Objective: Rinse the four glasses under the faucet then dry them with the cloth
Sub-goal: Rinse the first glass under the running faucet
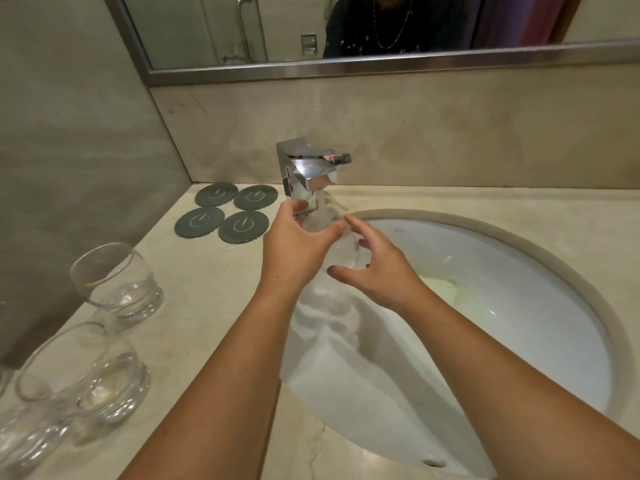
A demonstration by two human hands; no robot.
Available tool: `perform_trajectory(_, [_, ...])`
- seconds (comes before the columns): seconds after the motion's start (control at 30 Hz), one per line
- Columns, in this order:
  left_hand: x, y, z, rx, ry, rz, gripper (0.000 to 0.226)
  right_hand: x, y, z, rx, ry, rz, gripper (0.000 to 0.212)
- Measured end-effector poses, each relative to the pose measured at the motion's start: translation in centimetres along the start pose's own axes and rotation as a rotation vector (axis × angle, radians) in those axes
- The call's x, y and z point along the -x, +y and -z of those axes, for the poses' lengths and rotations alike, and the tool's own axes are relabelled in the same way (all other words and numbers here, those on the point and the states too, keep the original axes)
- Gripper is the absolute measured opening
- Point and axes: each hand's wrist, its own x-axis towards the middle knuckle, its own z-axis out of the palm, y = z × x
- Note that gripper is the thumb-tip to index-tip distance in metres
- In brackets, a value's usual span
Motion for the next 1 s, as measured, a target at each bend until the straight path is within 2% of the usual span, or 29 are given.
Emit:
perform_trajectory(0.23, [0.1,-0.5,-0.1,-0.002,0.043,-0.04,0.062,-1.3,0.8,-0.2,0.031,-0.006,0.02,0.1])
perform_trajectory(0.47, [0.1,-1.2,0.0,-0.02,0.04,-0.068,0.069,-1.5,1.2,-0.3,0.025,-0.043,0.052,0.093])
perform_trajectory(0.67, [0.1,-1.0,0.0,-0.015,0.045,-0.097,0.064,-1.4,0.8,-0.8,0.006,0.003,0.042,0.082])
perform_trajectory(0.87, [-0.3,-1.2,0.0,0.067,-0.02,-0.053,0.061,-1.6,0.5,-1.0,-0.078,0.036,0.016,0.071])
perform_trajectory(1.0, [-1.0,-1.5,0.2,0.205,-0.011,0.034,0.058,-1.7,0.3,-1.2,-0.188,0.057,0.001,0.075])
